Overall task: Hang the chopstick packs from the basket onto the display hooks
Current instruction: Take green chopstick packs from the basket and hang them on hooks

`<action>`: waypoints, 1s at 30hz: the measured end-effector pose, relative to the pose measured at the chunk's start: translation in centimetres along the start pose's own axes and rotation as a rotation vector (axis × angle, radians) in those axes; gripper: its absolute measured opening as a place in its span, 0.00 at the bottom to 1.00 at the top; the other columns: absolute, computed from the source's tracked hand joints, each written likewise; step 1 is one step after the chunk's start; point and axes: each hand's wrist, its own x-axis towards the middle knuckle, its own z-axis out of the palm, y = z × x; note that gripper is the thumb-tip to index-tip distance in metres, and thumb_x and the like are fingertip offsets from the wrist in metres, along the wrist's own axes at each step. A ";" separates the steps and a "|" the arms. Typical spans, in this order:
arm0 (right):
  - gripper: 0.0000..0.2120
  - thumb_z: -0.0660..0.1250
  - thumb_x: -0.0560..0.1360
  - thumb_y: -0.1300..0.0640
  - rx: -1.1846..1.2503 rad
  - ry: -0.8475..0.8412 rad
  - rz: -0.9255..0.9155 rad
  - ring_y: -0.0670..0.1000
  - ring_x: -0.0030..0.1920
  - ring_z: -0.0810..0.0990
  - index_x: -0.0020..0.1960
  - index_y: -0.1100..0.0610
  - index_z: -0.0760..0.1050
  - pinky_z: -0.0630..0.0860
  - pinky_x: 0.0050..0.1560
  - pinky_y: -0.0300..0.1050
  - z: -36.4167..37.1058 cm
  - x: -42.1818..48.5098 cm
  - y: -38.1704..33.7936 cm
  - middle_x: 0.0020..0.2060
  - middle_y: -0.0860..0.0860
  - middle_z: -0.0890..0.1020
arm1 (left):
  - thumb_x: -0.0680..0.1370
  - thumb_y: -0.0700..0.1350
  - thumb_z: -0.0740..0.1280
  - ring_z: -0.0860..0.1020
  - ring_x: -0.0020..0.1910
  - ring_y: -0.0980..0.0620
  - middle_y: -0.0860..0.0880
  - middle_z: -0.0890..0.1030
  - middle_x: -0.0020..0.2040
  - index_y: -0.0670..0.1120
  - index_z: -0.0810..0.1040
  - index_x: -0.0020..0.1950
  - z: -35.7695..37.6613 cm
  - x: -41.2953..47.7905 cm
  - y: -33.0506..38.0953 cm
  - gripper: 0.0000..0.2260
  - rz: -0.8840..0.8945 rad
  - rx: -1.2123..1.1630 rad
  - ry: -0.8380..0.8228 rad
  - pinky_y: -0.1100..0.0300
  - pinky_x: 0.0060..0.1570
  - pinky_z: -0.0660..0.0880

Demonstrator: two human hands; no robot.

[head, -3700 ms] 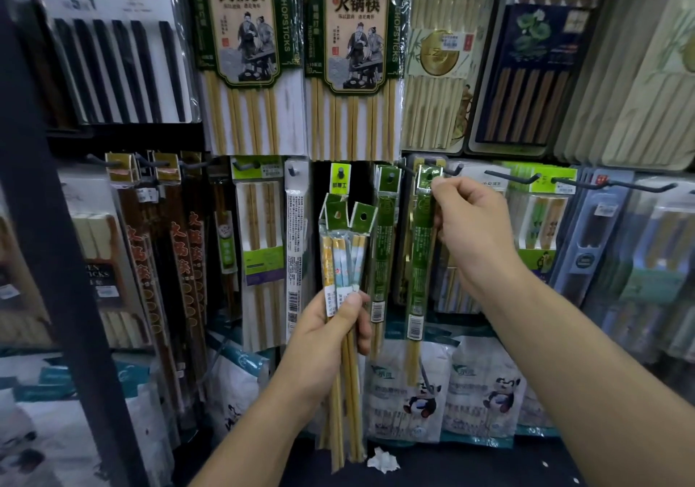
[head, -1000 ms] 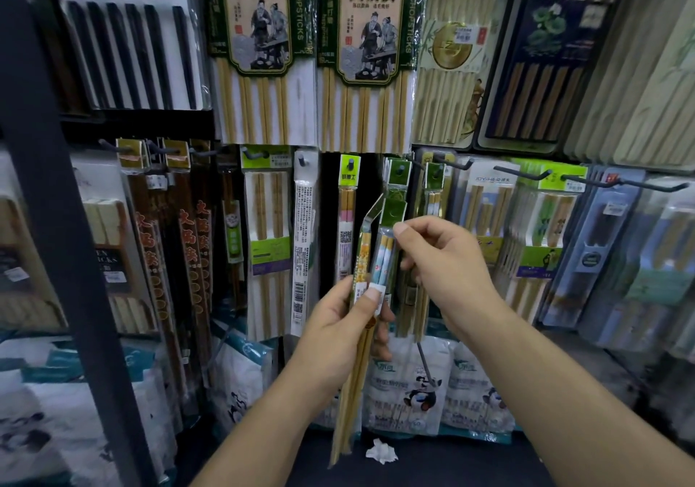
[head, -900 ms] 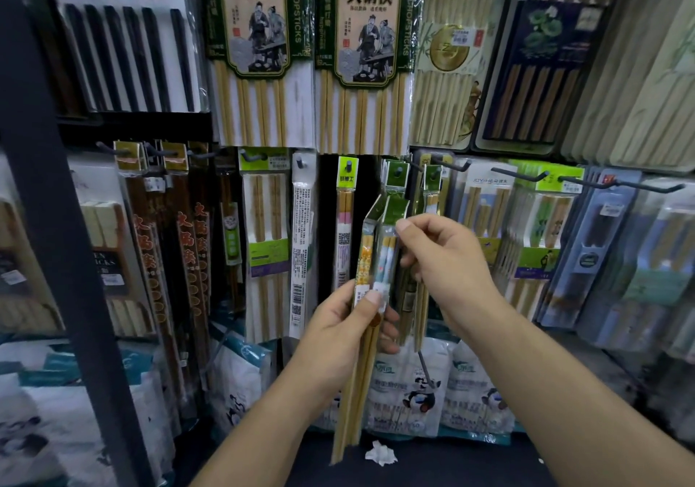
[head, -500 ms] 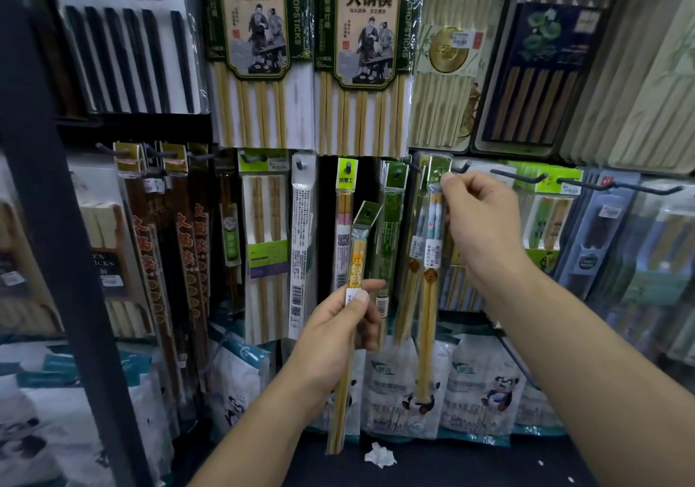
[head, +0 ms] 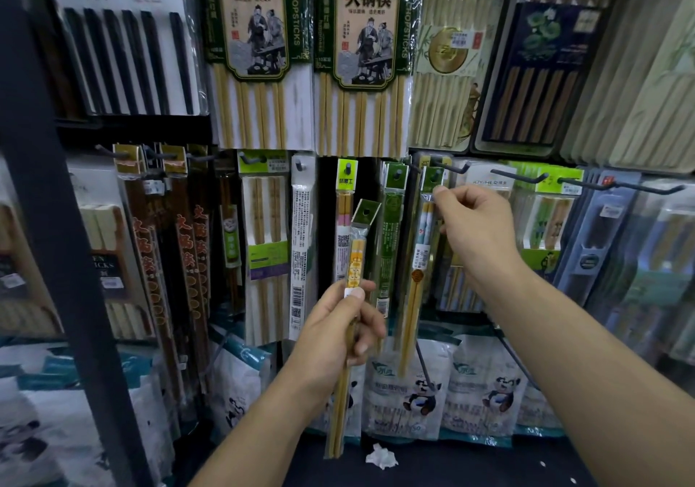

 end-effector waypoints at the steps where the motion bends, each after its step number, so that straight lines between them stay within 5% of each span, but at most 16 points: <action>1: 0.14 0.69 0.79 0.49 0.002 0.011 0.002 0.45 0.31 0.73 0.42 0.59 0.79 0.75 0.35 0.39 -0.1 -0.1 0.1 0.31 0.51 0.76 | 0.87 0.44 0.57 0.70 0.26 0.52 0.41 0.81 0.38 0.43 0.72 0.57 0.0 0.0 0.1 0.08 -0.010 -0.013 -0.002 0.62 0.25 0.62; 5: 0.09 0.69 0.79 0.53 0.011 0.021 -0.043 0.40 0.31 0.75 0.42 0.54 0.80 0.74 0.33 0.34 -0.7 -2.0 -0.2 0.30 0.44 0.80 | 0.87 0.40 0.54 0.75 0.29 0.49 0.40 0.81 0.40 0.44 0.67 0.51 0.3 -0.2 0.5 0.07 -0.008 -0.029 -0.001 0.61 0.23 0.64; 11: 0.04 0.71 0.79 0.55 0.037 -0.295 -0.184 0.43 0.39 0.80 0.47 0.48 0.82 0.77 0.40 0.34 -0.7 -5.7 -1.1 0.40 0.46 0.84 | 0.86 0.40 0.60 0.81 0.38 0.46 0.43 0.81 0.42 0.42 0.72 0.53 2.1 -0.8 1.4 0.04 0.055 0.068 -0.012 0.53 0.33 0.80; 20: 0.11 0.67 0.81 0.55 0.086 -0.238 -0.171 0.45 0.32 0.74 0.41 0.57 0.79 0.72 0.34 0.35 -1.9 -3.9 -2.0 0.29 0.47 0.76 | 0.85 0.41 0.63 0.85 0.41 0.48 0.45 0.81 0.40 0.39 0.76 0.56 5.8 -0.1 2.5 0.06 0.070 0.122 0.007 0.47 0.45 0.85; 26: 0.17 0.65 0.82 0.53 0.090 -0.126 -0.055 0.42 0.28 0.70 0.40 0.63 0.75 0.70 0.38 0.36 -1.2 -0.9 -2.3 0.28 0.48 0.73 | 0.84 0.43 0.65 0.78 0.36 0.60 0.50 0.80 0.43 0.50 0.80 0.54 6.3 2.2 2.8 0.04 0.078 0.405 0.073 0.63 0.38 0.77; 30: 0.18 0.65 0.82 0.54 0.084 -0.107 -0.051 0.43 0.28 0.69 0.40 0.67 0.73 0.71 0.43 0.39 -0.7 -0.2 -2.2 0.28 0.50 0.71 | 0.84 0.43 0.66 0.78 0.39 0.56 0.48 0.80 0.45 0.51 0.80 0.54 6.3 2.8 2.4 0.04 0.071 0.438 0.107 0.53 0.42 0.82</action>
